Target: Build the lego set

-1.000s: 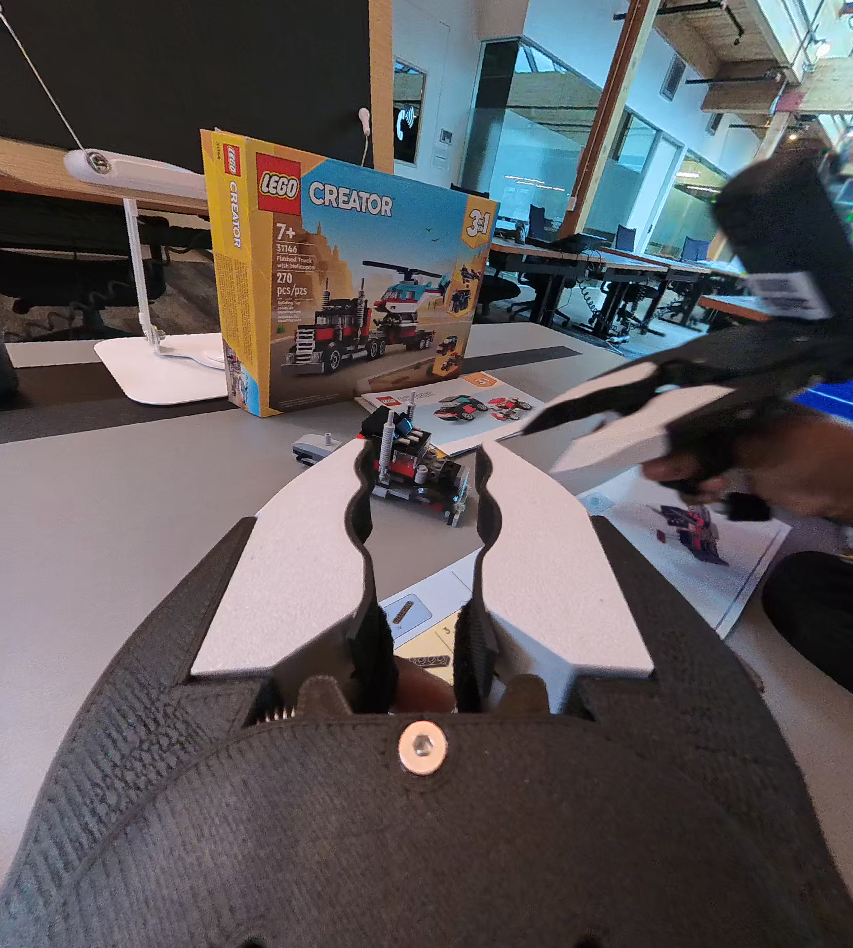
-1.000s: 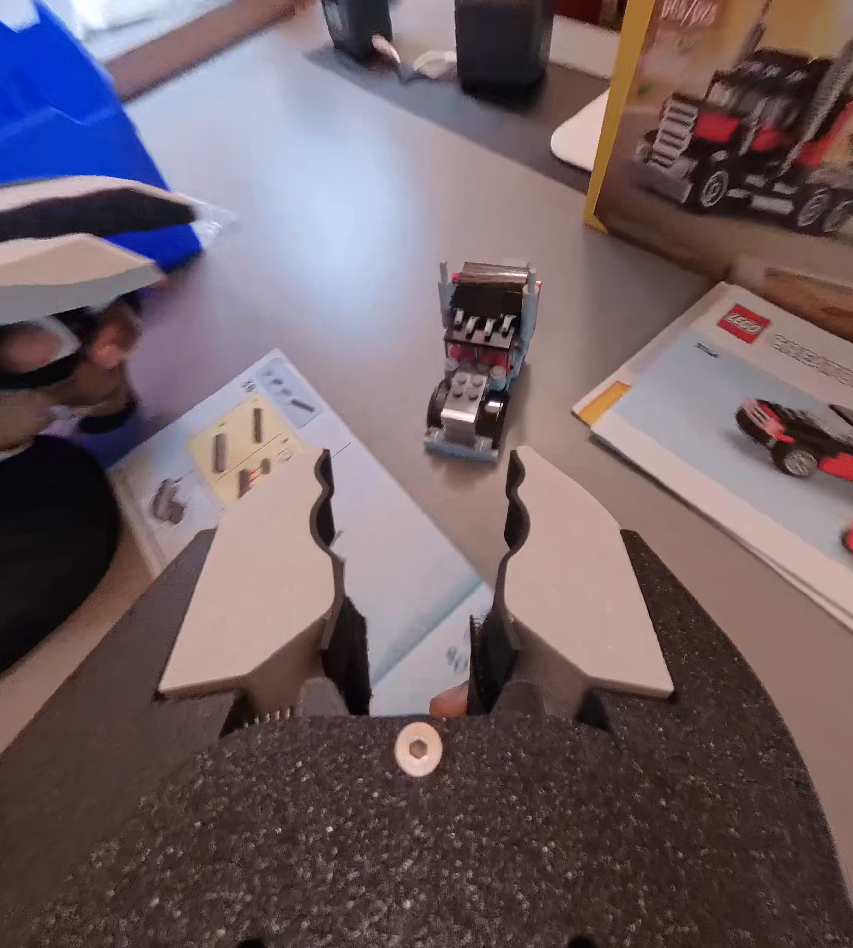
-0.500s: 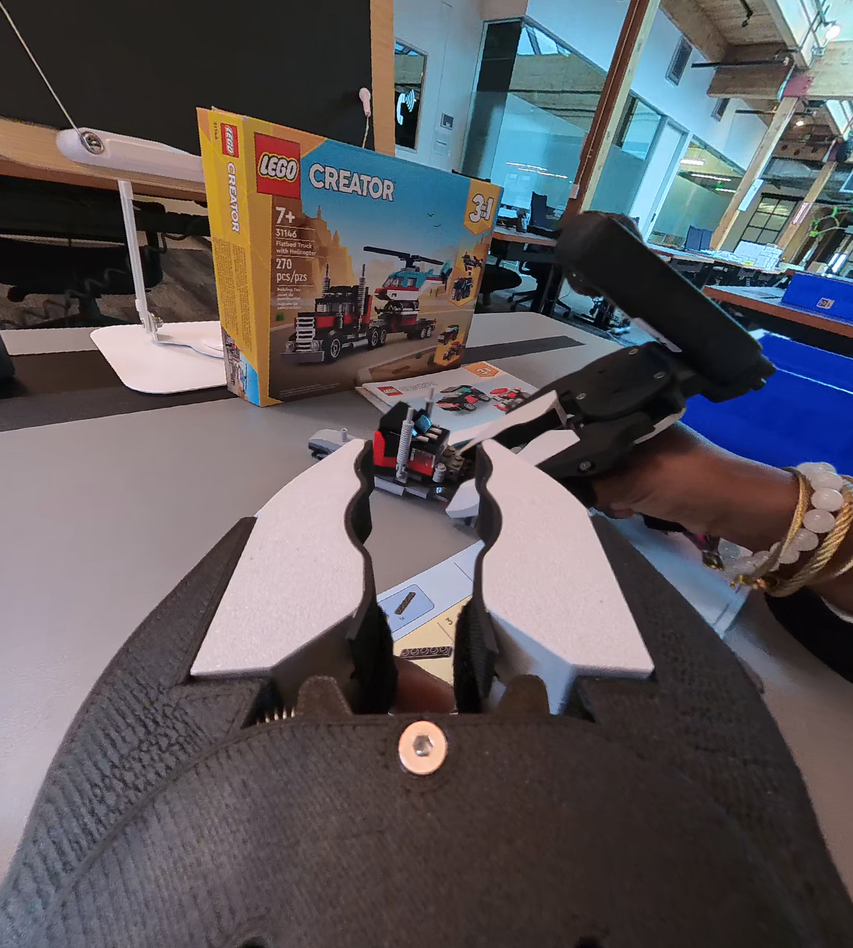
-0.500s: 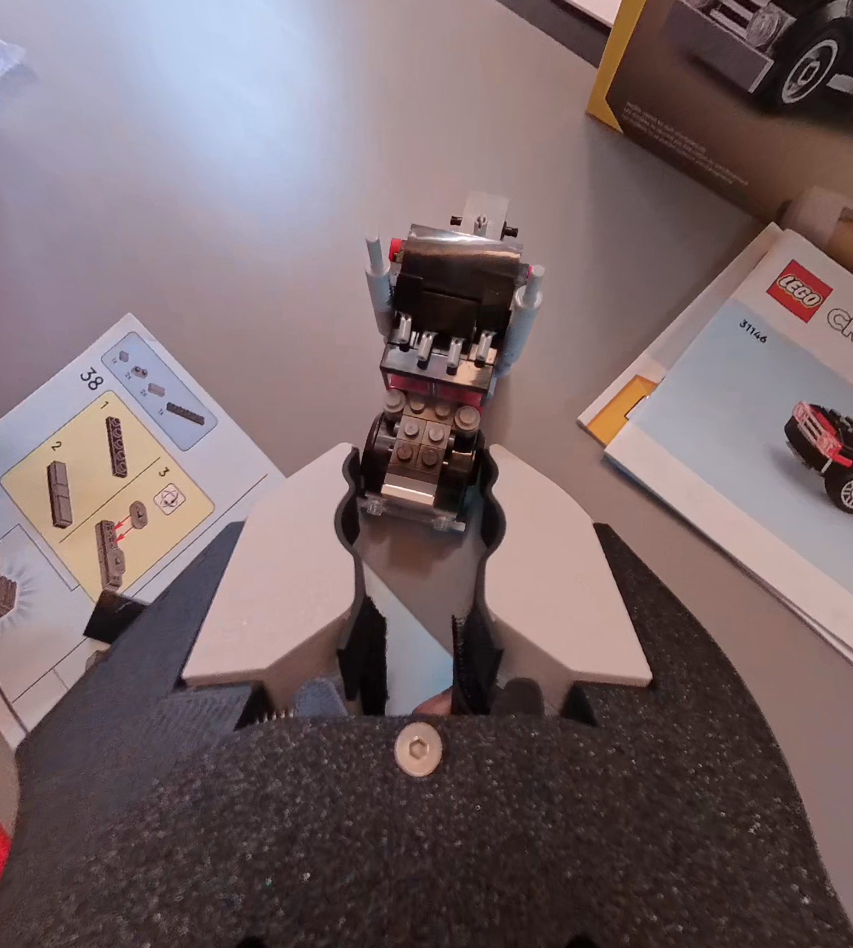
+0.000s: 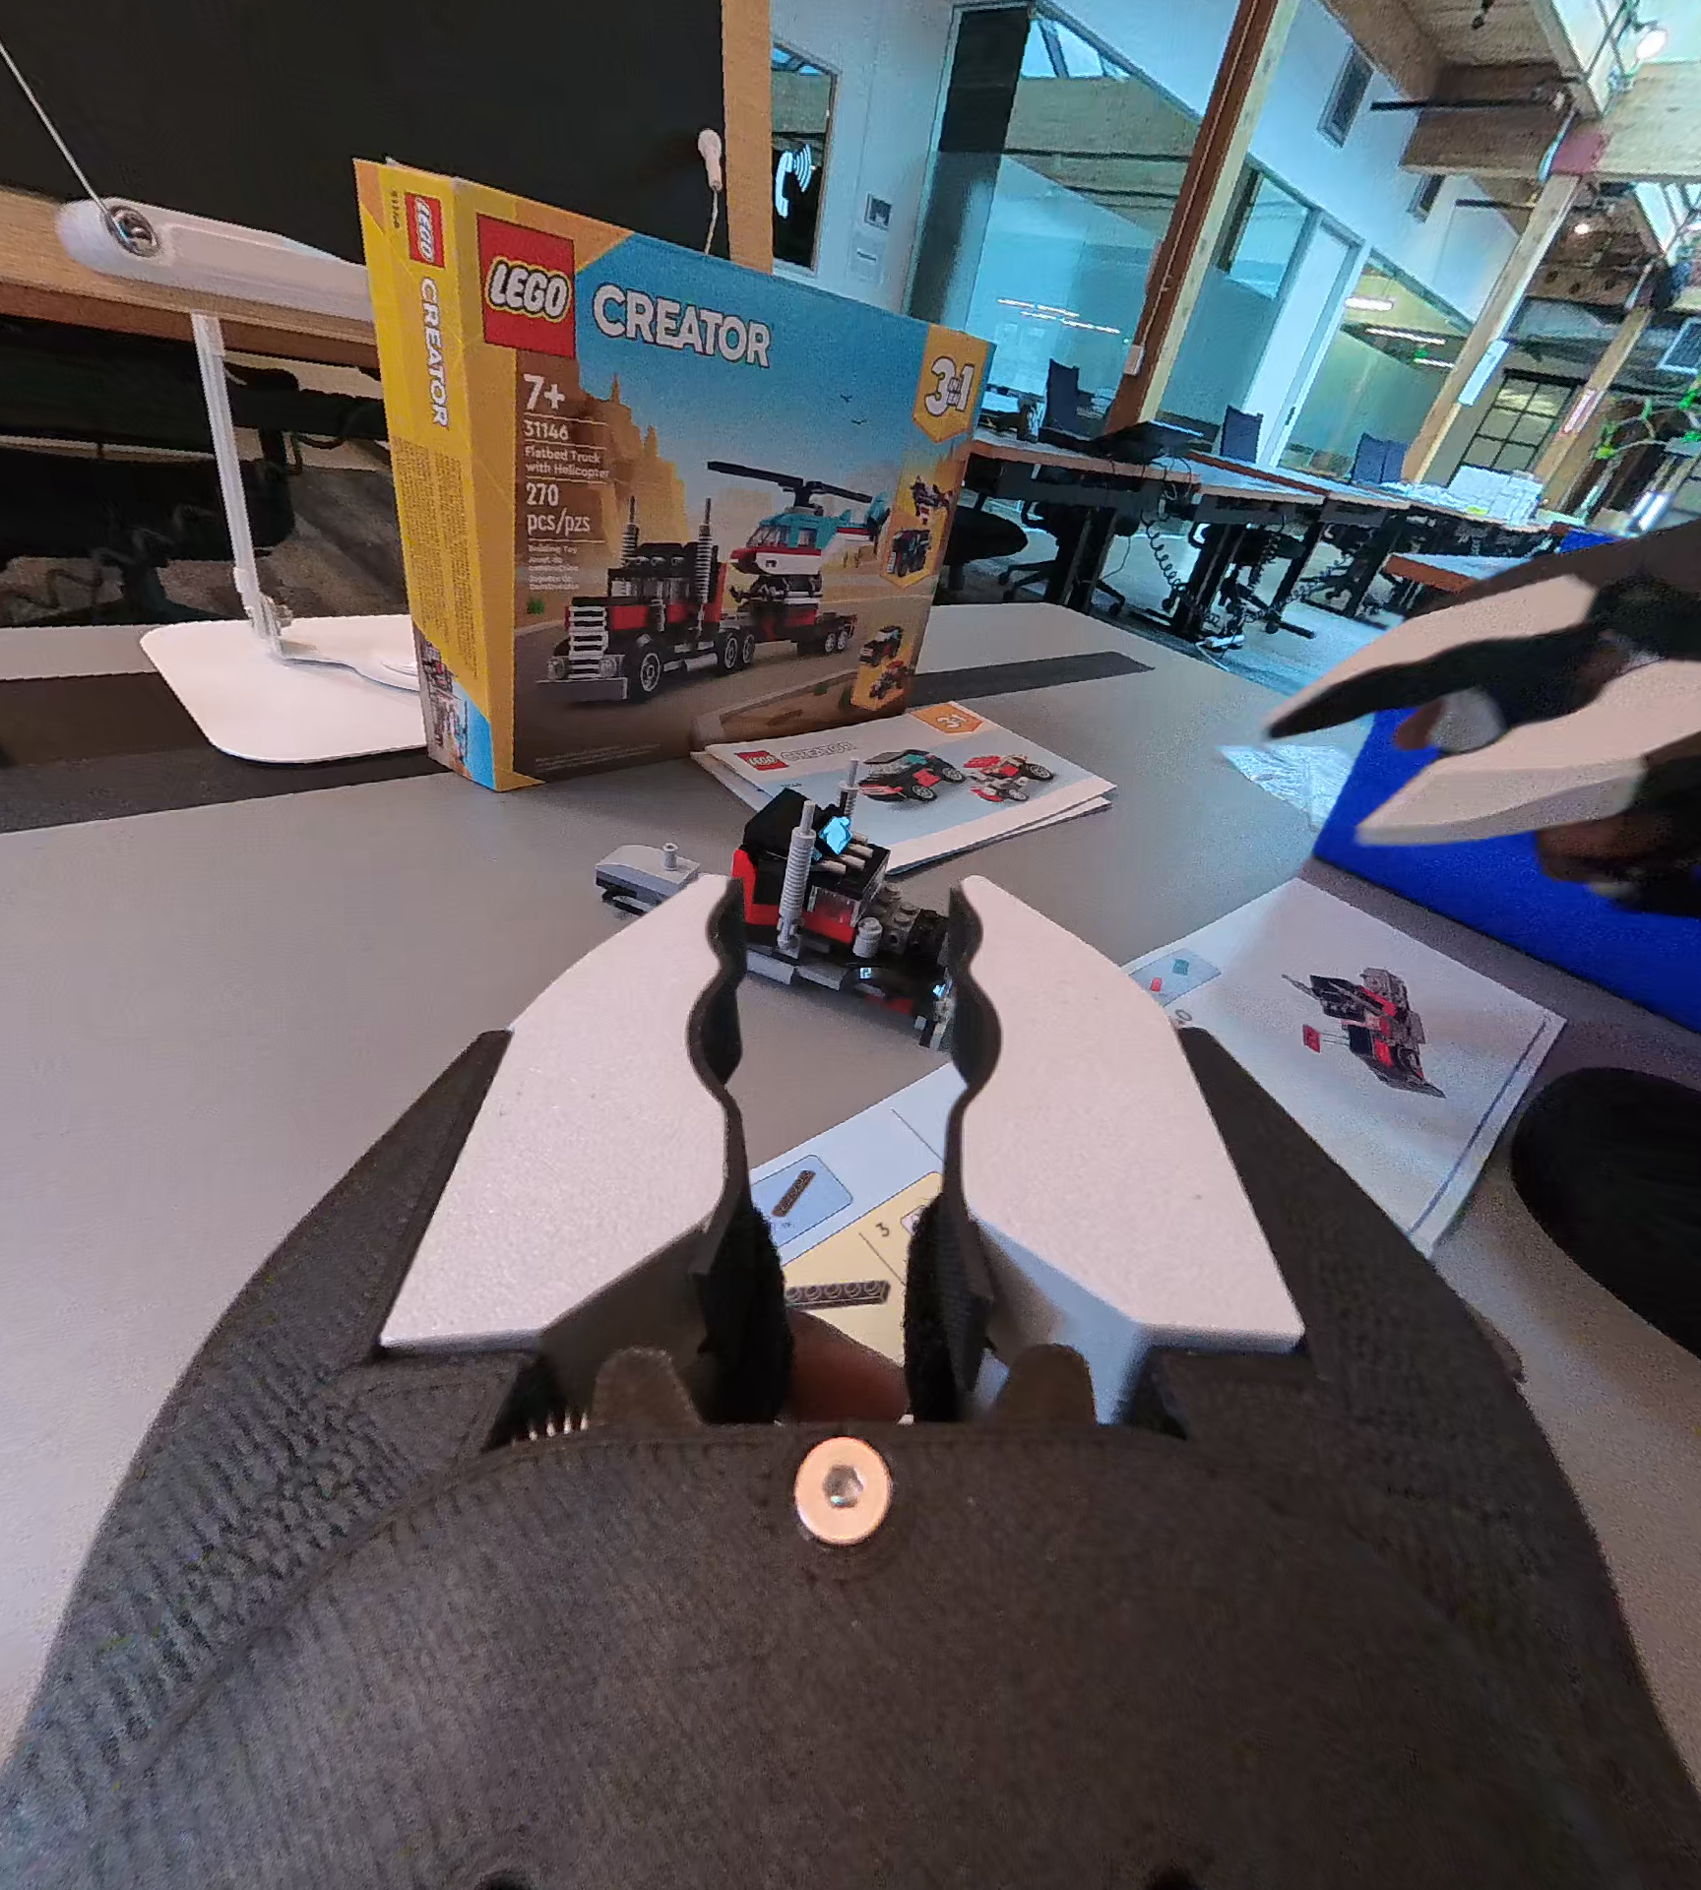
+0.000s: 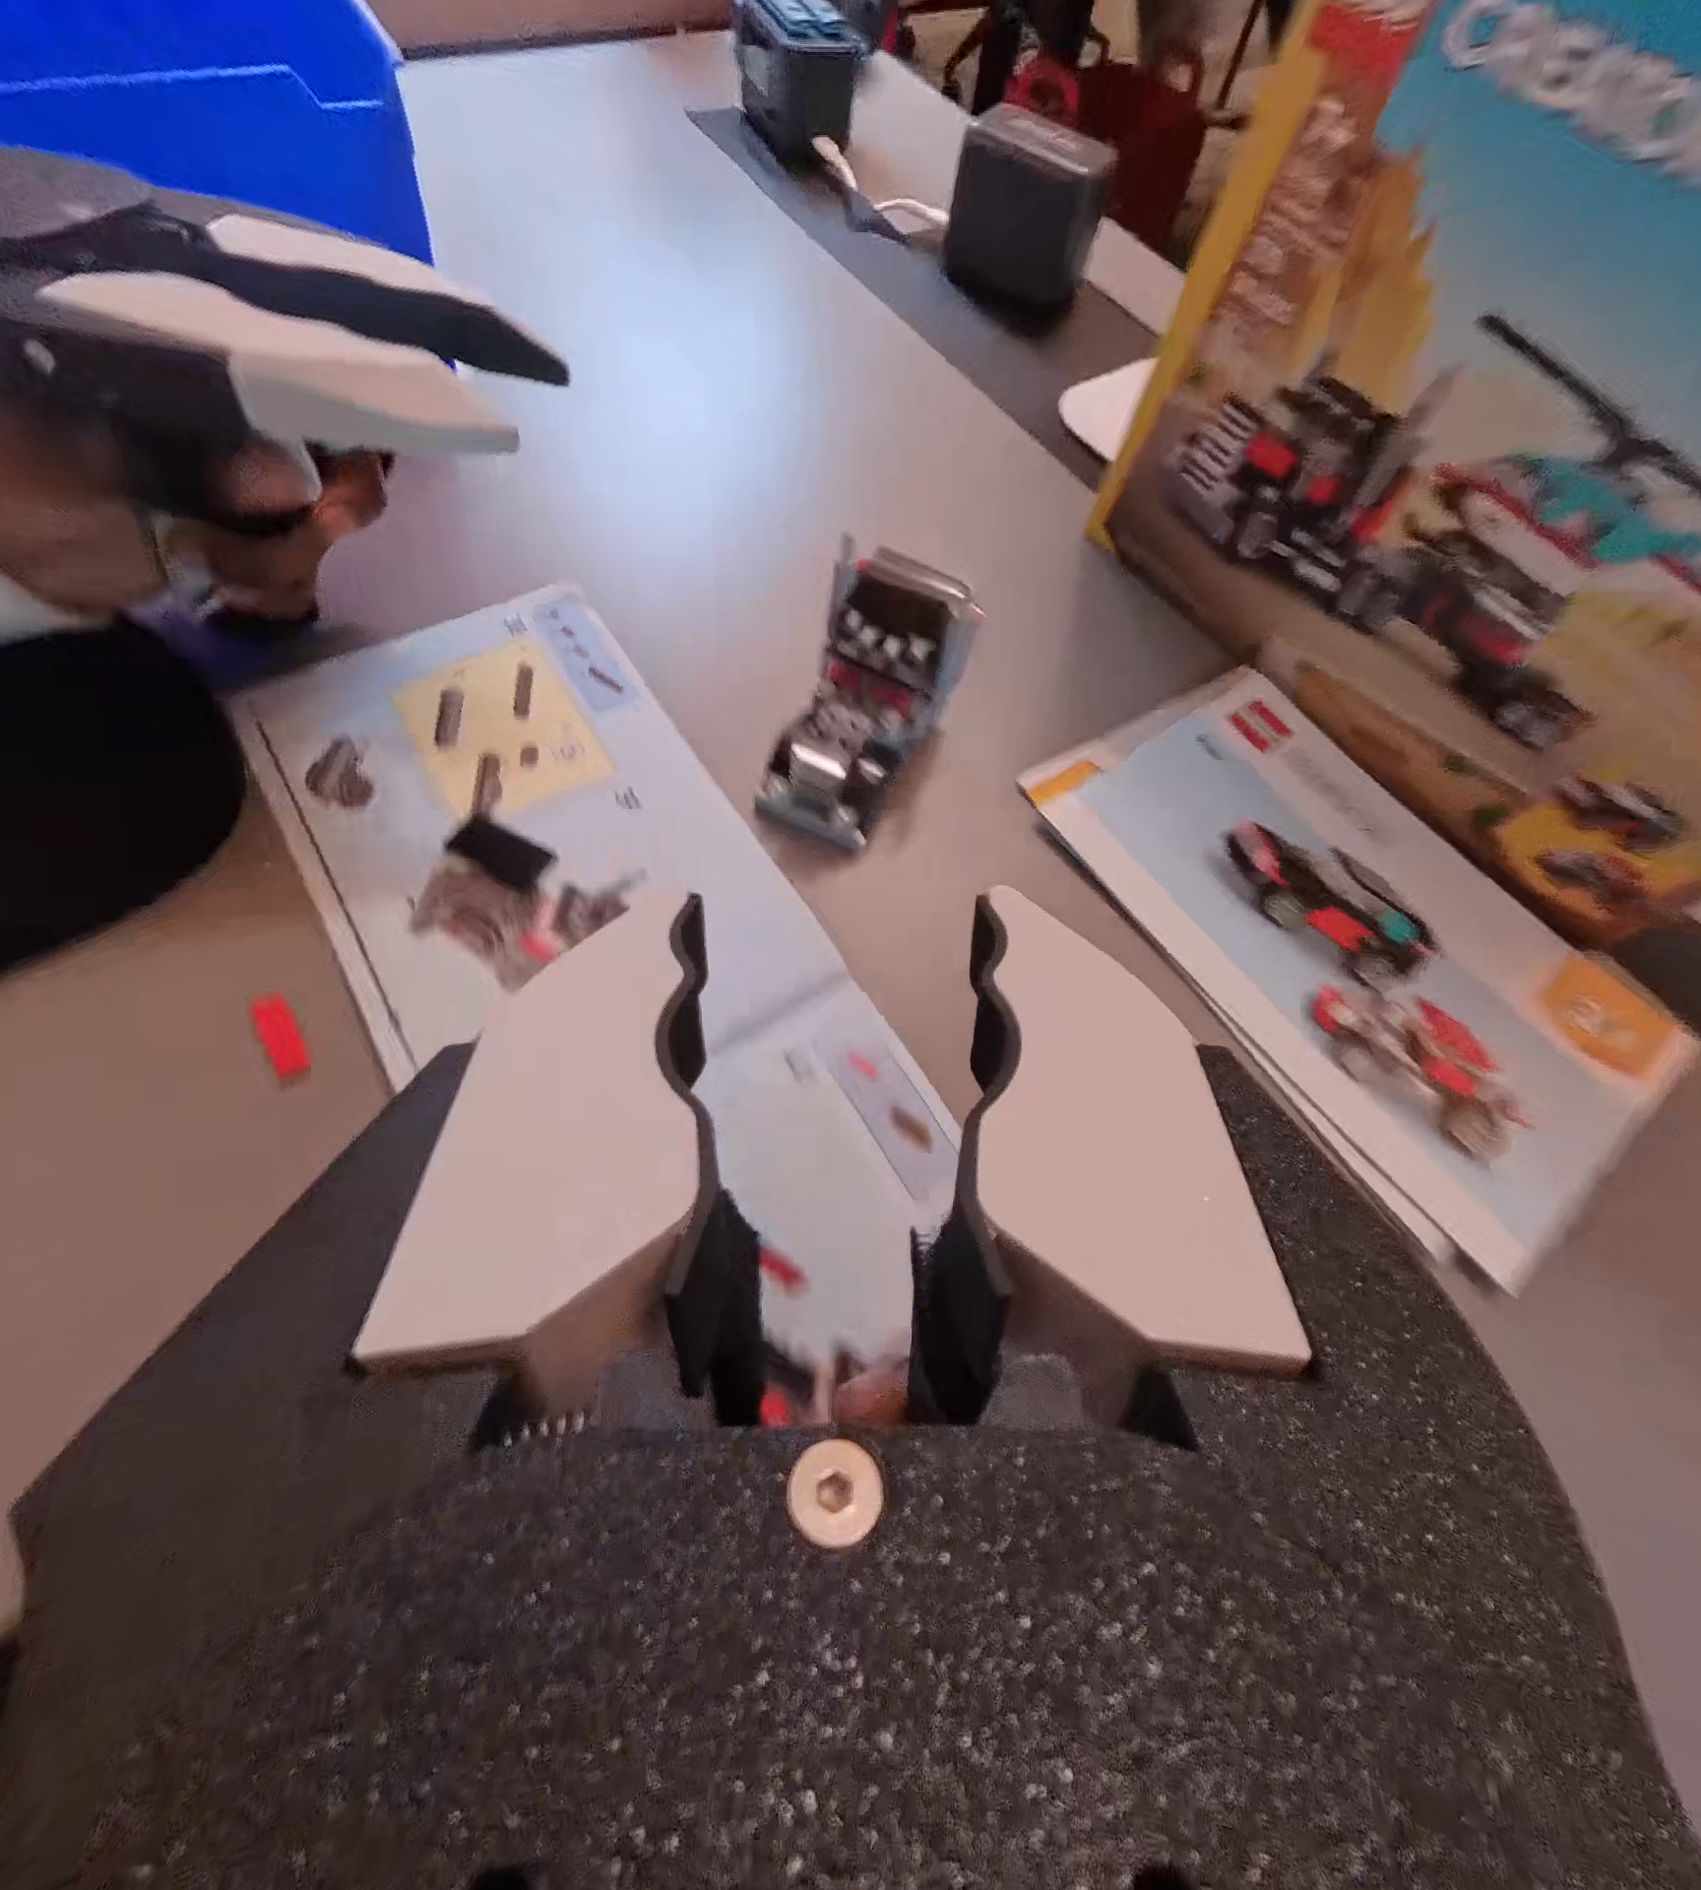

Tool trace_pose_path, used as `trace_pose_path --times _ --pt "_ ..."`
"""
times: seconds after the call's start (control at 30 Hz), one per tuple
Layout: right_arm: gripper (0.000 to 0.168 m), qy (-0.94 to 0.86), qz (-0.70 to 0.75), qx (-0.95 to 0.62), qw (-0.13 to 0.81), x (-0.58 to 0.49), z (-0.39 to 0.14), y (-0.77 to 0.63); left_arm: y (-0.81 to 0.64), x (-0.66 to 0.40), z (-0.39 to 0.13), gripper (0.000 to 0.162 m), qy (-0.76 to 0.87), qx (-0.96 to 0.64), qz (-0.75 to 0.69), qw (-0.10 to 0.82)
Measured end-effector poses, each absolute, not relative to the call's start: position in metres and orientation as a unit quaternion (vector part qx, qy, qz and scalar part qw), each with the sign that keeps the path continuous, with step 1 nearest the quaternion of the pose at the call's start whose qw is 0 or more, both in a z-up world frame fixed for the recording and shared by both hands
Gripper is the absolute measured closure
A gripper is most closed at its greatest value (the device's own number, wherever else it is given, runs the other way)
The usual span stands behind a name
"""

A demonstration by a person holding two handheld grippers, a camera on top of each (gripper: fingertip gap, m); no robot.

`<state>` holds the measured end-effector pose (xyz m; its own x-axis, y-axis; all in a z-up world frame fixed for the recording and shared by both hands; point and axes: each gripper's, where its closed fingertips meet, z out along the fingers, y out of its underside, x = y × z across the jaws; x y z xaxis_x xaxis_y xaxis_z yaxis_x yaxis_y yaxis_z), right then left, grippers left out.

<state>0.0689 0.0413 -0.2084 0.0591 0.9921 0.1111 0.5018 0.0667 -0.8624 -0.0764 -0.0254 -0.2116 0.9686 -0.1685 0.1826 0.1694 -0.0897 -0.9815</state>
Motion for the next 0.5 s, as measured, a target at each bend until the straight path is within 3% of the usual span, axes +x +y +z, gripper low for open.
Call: trace_pose_path --times 0.27,0.5 --pt "0.122 -0.598 0.308 -0.635 0.381 0.164 -0.207 0.025 -0.023 -0.072 -0.216 0.124 0.014 -0.736 -0.119 0.666" --pt "0.146 -0.606 0.373 -0.609 0.35 0.149 -0.228 -0.02 -0.022 -0.07 -0.219 0.124 0.019 -0.74 -0.126 0.661"
